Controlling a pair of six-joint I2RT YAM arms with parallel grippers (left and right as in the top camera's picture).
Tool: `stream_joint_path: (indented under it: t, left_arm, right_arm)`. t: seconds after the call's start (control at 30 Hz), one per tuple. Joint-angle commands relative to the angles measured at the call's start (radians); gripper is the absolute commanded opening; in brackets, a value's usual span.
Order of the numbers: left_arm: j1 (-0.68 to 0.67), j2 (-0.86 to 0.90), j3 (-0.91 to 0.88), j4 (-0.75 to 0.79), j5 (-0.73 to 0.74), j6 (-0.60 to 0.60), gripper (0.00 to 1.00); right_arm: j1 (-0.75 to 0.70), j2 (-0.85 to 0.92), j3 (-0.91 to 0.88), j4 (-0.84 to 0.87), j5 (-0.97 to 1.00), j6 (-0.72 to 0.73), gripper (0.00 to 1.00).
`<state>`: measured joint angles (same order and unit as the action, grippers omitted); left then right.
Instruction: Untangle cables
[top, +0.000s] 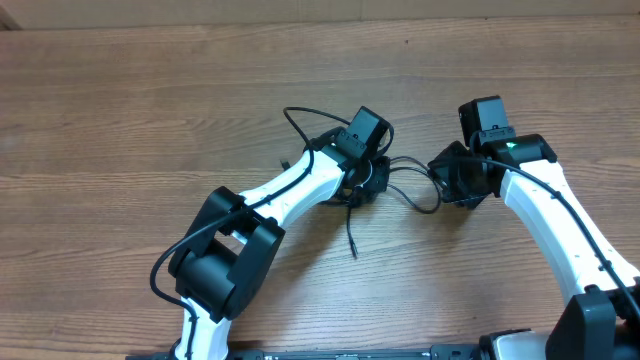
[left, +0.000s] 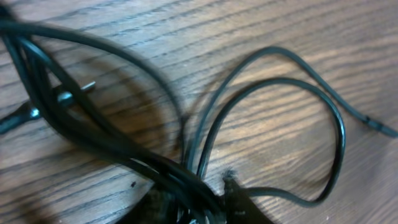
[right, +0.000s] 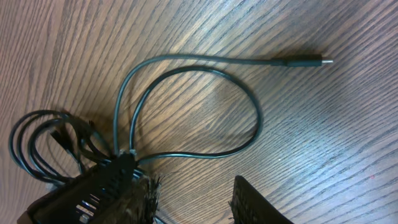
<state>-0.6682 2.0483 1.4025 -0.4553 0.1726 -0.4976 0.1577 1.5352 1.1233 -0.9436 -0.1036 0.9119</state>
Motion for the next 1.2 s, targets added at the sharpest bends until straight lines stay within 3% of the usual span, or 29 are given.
stream_joint_path:
  t: [0.0,0.17,0.43,0.53,0.77,0.93,1.03,1.17]
  left_arm:
    - [-0.002,0.013,0.018,0.009,-0.026,0.005,0.05]
    - [0.041,0.003,0.05,0.012,0.077,0.004,0.04]
    - [0.186,-0.021,0.157,0.012,0.532,-0.043,0.04]
    - [0.238,-0.021,0.164,0.01,0.626,-0.152,0.04]
    - [0.295,-0.021,0.164,-0.009,0.687,-0.337,0.04]
    - [0.299,-0.021,0.164,-0.024,0.719,-0.561,0.04]
    - [0.294,-0.021,0.164,-0.027,0.731,-0.709,0.04]
    - [0.293,-0.021,0.164,-0.027,0.765,-0.808,0.04]
  right_arm:
    - [-0.002,-0.029,-0.005,0.001,0.013,-0.005,0.38]
    - [-0.002,-0.029,-0.005,-0.003,0.013,-0.005,0.38]
    - [-0.002,-0.029,-0.005,-0.006,-0.032,-0.005,0.33]
    - [-0.002,-0.029,-0.005,0.004,-0.096,-0.041,0.33]
    - [-0.002,-0.029,-0.005,0.072,-0.298,-0.249,0.36]
    - [-0.002,-0.029,-0.005,0.111,-0.401,-0.328,0.48]
    - [-0.001,-0.029,-0.005,0.141,-0.465,-0.362,0.47]
    - [0.0,-0.029,-0.005,0.165,-0.486,-0.364,0.42]
